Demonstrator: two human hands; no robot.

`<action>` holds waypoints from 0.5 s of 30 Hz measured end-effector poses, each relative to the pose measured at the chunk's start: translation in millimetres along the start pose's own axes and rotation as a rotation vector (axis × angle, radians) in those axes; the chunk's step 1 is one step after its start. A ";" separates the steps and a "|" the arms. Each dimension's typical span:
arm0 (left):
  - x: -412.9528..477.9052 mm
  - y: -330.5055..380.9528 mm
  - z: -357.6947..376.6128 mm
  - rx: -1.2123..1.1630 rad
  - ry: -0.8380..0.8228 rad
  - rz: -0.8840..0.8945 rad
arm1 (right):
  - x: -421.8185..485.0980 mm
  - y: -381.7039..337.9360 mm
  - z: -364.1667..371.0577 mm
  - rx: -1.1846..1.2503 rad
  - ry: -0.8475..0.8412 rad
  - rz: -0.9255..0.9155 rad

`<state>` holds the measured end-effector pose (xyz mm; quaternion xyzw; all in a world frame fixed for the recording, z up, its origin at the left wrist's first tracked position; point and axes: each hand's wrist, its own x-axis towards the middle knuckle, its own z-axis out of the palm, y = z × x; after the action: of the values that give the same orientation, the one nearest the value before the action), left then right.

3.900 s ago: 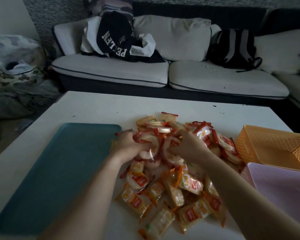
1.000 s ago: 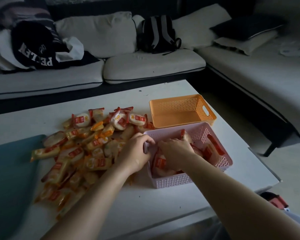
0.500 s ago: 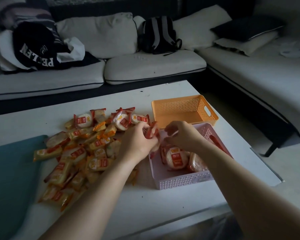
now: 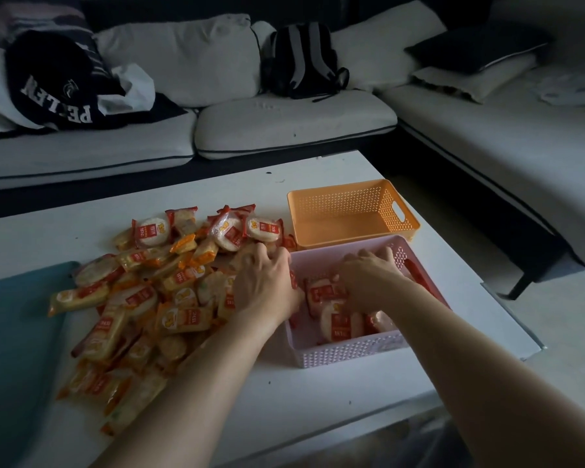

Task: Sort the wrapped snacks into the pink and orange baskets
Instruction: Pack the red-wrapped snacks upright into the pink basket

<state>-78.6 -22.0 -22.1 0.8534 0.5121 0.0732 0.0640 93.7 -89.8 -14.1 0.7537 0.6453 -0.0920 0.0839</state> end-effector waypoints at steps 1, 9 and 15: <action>1.5 -0.9 -1.1 0.003 -0.042 -0.008 | -1.5 -2.8 3.8 -0.027 -0.011 -0.007; 3.2 -18.8 -15.2 -0.201 -0.214 -0.007 | -6.3 -2.5 6.6 0.014 -0.053 -0.066; -0.3 -23.4 -22.8 -0.412 0.028 0.122 | -13.2 23.7 -33.5 0.533 0.122 -0.081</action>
<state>-103.4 -10.6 -4.1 0.8506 0.4345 0.1920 0.2254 116.1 -97.8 21.8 0.7269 0.6318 -0.2163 -0.1602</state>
